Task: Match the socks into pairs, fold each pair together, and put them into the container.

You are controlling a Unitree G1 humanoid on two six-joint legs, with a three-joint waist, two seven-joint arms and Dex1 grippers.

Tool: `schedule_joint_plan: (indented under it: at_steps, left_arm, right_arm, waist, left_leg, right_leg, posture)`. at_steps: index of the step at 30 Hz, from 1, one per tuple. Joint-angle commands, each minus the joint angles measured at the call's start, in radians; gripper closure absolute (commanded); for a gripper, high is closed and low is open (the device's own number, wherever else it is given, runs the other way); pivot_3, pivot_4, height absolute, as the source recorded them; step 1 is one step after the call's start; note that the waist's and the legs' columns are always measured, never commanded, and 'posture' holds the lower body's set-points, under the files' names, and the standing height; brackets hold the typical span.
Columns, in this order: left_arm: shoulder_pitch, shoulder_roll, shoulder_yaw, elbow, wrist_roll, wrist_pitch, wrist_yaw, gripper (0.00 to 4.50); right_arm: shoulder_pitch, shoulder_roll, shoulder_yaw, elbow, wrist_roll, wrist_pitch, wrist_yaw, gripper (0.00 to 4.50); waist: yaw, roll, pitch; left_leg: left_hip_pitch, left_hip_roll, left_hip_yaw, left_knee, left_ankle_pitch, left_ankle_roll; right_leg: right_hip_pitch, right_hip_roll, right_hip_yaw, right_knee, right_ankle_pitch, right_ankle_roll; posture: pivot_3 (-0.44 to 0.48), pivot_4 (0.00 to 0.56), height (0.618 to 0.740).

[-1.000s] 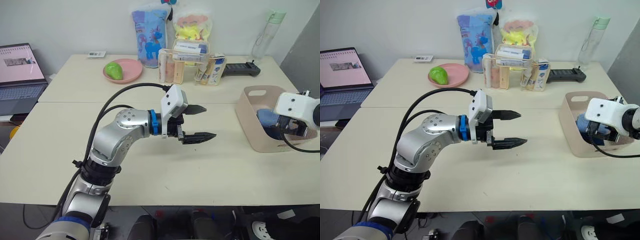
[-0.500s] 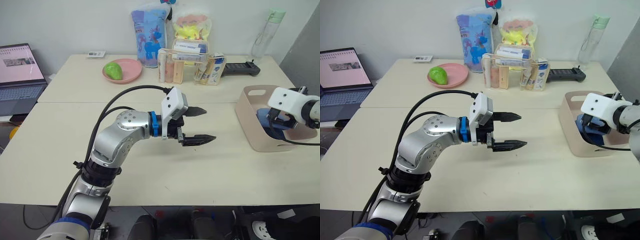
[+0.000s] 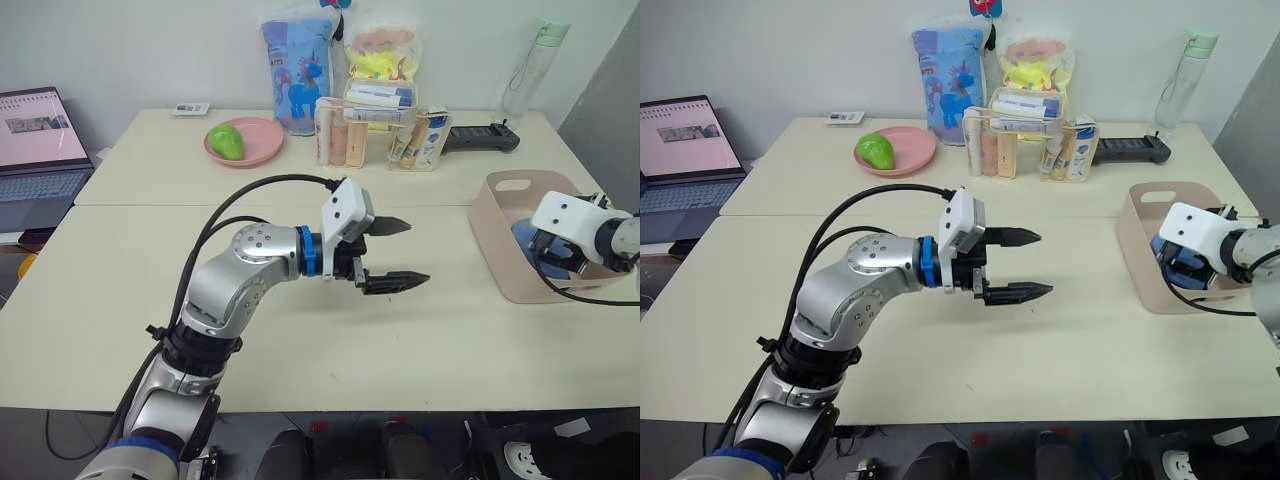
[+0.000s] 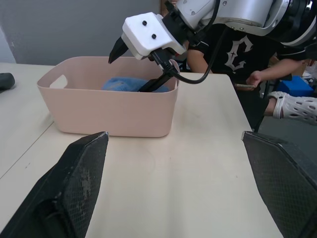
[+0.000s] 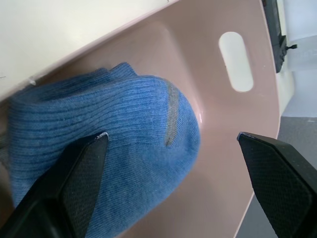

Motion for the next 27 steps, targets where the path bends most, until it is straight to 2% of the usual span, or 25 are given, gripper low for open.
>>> schedule_joint_plan:
  at_steps: [1,5,8,11,14,17,21,27]
  left_arm:
    - [0.003,0.027,0.028,-0.032,-0.015,-0.006,-0.010,0.00]
    - [0.041,0.062,0.084,-0.052,-0.049,-0.011,-0.016,0.00]
    - [0.089,0.152,0.125,-0.029,-0.001,-0.047,-0.022,0.00]
    - [0.140,0.238,0.169,0.015,0.022,-0.044,-0.020,0.00]
    - [0.244,0.336,0.205,0.029,0.072,-0.152,-0.067,0.00]
    - [0.404,0.415,0.252,0.049,0.180,-0.272,-0.016,0.00]
    - [0.542,0.428,0.335,0.111,0.213,-0.335,0.035,0.00]
    - [0.648,0.428,0.412,0.135,0.210,-0.382,0.047,0.00]
  right_arm:
    - [-0.010,-0.048,-0.145,-0.070,0.026,0.043,-0.023,0.02]
    - [-0.075,0.039,-0.240,-0.168,0.126,0.180,-0.044,0.02]
    - [-0.127,0.153,-0.267,-0.294,0.237,0.231,-0.056,0.02]
    - [-0.106,0.254,-0.272,-0.401,0.303,0.212,-0.091,0.02]
    - [-0.013,0.345,-0.258,-0.498,0.337,0.190,-0.131,0.02]
    - [0.189,0.445,-0.203,-0.590,0.357,0.093,-0.160,0.02]
    - [0.366,0.559,-0.161,-0.642,0.389,0.095,-0.224,0.02]
    - [0.518,0.550,-0.113,-0.624,0.342,-0.007,-0.250,0.02]
  waist:
    - [0.000,0.000,0.000]
    - [-0.006,0.000,0.000]
    - [-0.015,0.001,0.000]
    - [-0.014,0.000,0.000]
    - [-0.007,0.000,0.000]
    - [0.003,-0.003,-0.002]
    - [0.007,-0.001,-0.001]
    - [0.003,-0.001,-0.001]
  left_leg:
    - [0.000,0.000,0.000,0.000,0.000,0.000]
    - [0.001,0.000,0.000,0.000,0.000,0.000]
    - [0.002,0.002,0.000,-0.001,0.000,0.000]
    - [0.002,0.001,-0.001,-0.002,0.000,0.000]
    - [0.001,0.001,-0.002,-0.002,0.000,0.001]
    - [-0.001,0.000,-0.003,-0.002,0.000,0.000]
    - [-0.003,0.000,-0.005,-0.001,-0.001,0.001]
    - [0.000,0.000,-0.004,-0.001,-0.002,0.004]
  right_leg:
    - [0.000,0.000,0.000,0.000,0.000,0.000]
    - [0.000,0.000,0.000,0.000,0.000,0.000]
    - [0.000,0.001,0.001,0.002,0.000,0.000]
    - [0.000,0.001,0.000,0.001,0.000,0.000]
    - [0.000,0.001,0.000,0.000,0.000,0.000]
    - [0.000,-0.001,0.000,-0.002,0.000,0.000]
    - [-0.001,-0.002,0.000,-0.002,0.000,0.000]
    - [0.001,-0.001,-0.002,-0.001,0.000,0.000]
  posture:
    - [0.000,0.150,0.703]
    - [0.000,0.150,0.703]
    - [0.000,0.150,0.703]
    - [0.000,0.150,0.703]
    - [0.000,0.150,0.703]
    - [0.000,0.150,0.703]
    - [0.000,0.150,0.703]
    - [0.000,0.150,0.703]
